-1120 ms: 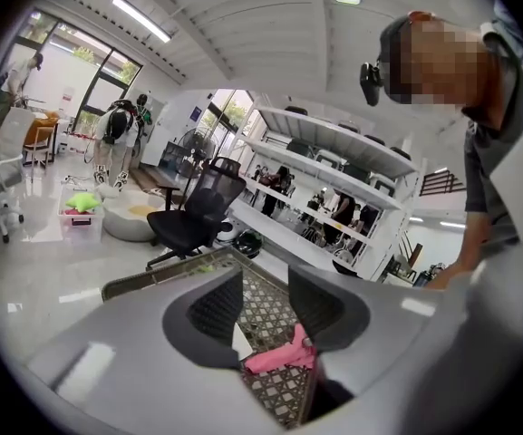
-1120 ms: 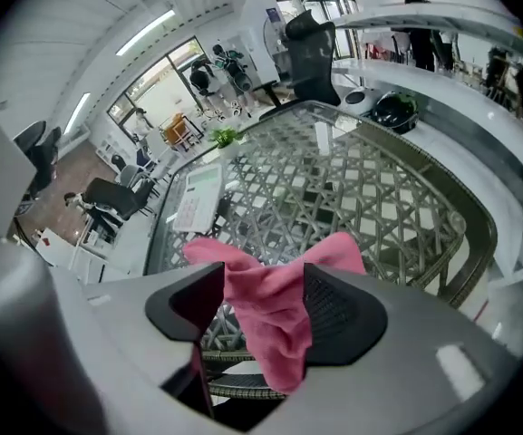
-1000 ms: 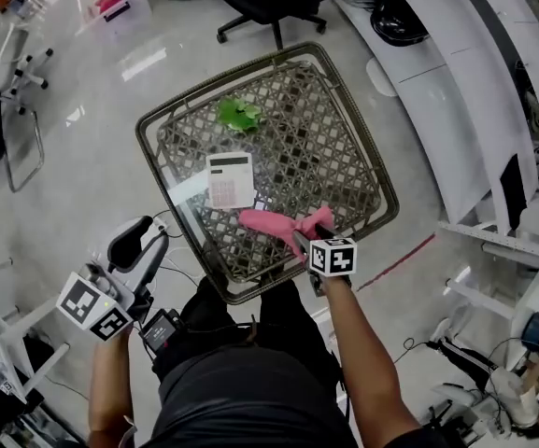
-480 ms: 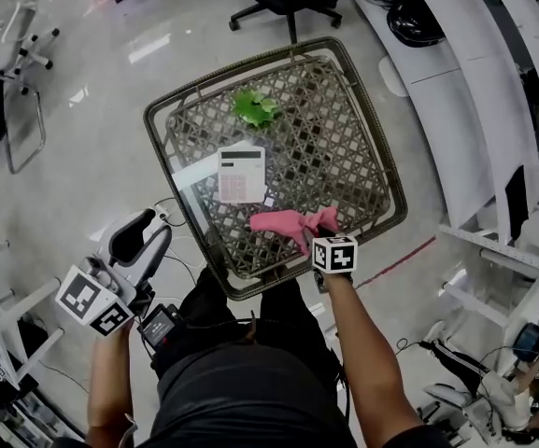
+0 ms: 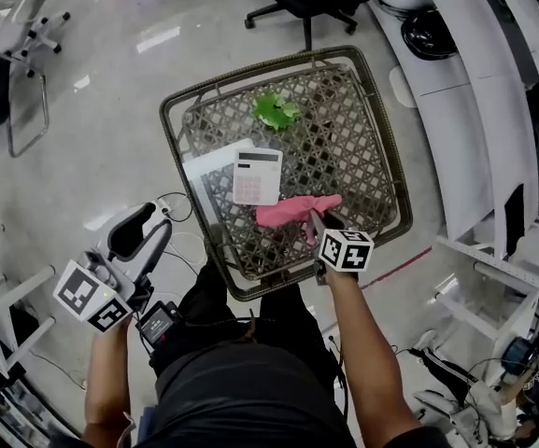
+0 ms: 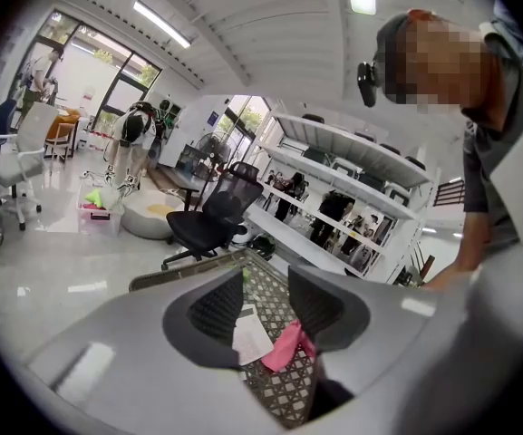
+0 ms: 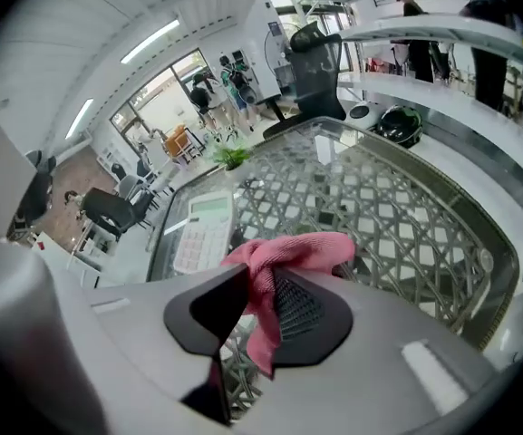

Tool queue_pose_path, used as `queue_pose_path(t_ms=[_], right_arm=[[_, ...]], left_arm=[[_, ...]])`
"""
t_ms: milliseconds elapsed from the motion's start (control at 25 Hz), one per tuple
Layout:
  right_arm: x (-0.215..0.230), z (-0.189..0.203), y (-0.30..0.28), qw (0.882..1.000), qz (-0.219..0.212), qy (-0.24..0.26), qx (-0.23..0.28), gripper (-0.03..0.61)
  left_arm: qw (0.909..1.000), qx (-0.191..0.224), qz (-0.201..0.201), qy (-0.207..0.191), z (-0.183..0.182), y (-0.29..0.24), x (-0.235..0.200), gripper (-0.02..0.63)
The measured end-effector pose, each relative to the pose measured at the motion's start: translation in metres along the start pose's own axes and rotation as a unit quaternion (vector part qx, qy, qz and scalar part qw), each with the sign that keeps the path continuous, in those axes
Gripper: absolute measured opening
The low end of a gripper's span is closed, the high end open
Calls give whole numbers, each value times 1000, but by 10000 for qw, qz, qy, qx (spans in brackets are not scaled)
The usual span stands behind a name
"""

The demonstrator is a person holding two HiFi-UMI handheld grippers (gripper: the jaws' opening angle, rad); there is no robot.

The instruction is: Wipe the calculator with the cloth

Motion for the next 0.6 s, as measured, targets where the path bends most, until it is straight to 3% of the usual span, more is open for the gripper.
queue_pose_path(t_ms=[240, 600], right_arm=[[-36, -50, -41, 9987, -318, 180, 368, 77], [-88, -69, -121, 9980, -440, 339, 296, 78]], left_arm=[[9998, 78, -157, 56, -3, 12, -15, 195], [9982, 168, -543, 213, -3, 45, -55, 195]])
Point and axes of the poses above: the fingertips, and each gripper's own axes: y backward along the fingers, x to its right, z out of its underside, the point moved 6 cm from there along y, backward along the fingers, and after that the axes turned 13 degrees about x, right-handed, at the moved point
